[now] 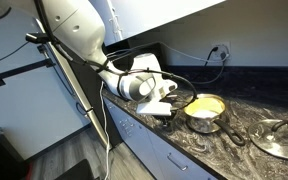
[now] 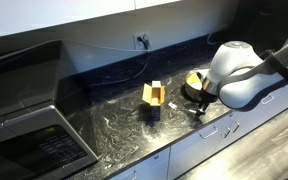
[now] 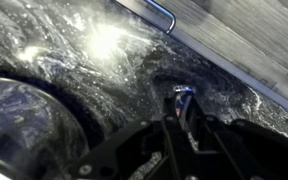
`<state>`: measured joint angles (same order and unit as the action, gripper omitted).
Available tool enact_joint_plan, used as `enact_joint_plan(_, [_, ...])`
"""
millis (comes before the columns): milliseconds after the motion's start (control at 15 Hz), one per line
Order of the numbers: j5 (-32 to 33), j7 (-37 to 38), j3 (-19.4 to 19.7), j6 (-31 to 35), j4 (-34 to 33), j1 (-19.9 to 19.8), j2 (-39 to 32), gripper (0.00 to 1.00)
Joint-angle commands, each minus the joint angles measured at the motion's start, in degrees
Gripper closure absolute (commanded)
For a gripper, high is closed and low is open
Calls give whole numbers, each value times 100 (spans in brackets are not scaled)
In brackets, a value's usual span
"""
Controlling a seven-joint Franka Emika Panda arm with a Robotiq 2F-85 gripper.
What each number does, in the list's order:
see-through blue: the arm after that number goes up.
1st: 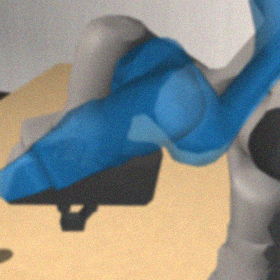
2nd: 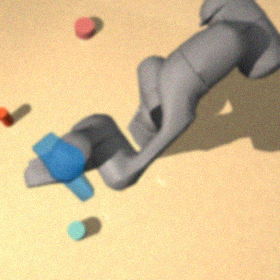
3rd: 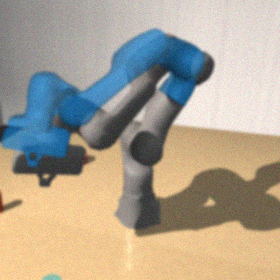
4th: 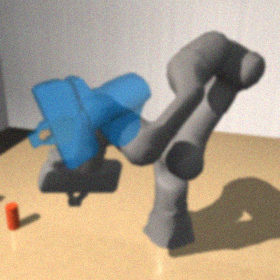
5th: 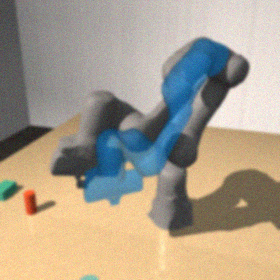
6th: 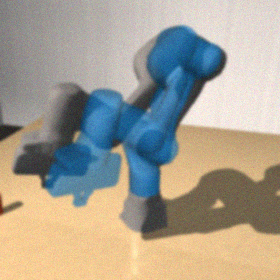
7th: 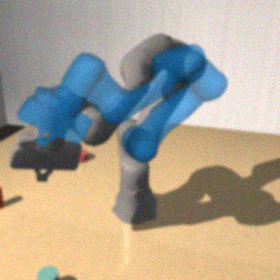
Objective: Remove the fork from the pot
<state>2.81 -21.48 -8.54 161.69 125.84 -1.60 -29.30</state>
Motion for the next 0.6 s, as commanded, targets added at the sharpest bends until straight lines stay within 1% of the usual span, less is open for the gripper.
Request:
enact_joint_plan(0, [114, -33, -41, 41, -69, -89, -122, 57])
enact_joint_plan(67, [129, -40, -44, 16, -65, -97, -122, 56])
enact_joint_plan(200, [137, -13, -43, -14, -19, -103, -79, 43])
enact_joint_plan(267, [135, -12, -54, -67, 11, -104, -27, 34])
enact_joint_plan(400, [182, 42, -21, -150, 136, -44, 184, 21])
enact_joint_plan(467, [233, 102, 32, -243, 212, 14, 342, 12])
enact_joint_plan(533, [254, 105, 27, -275, 276, 13, 469, 6])
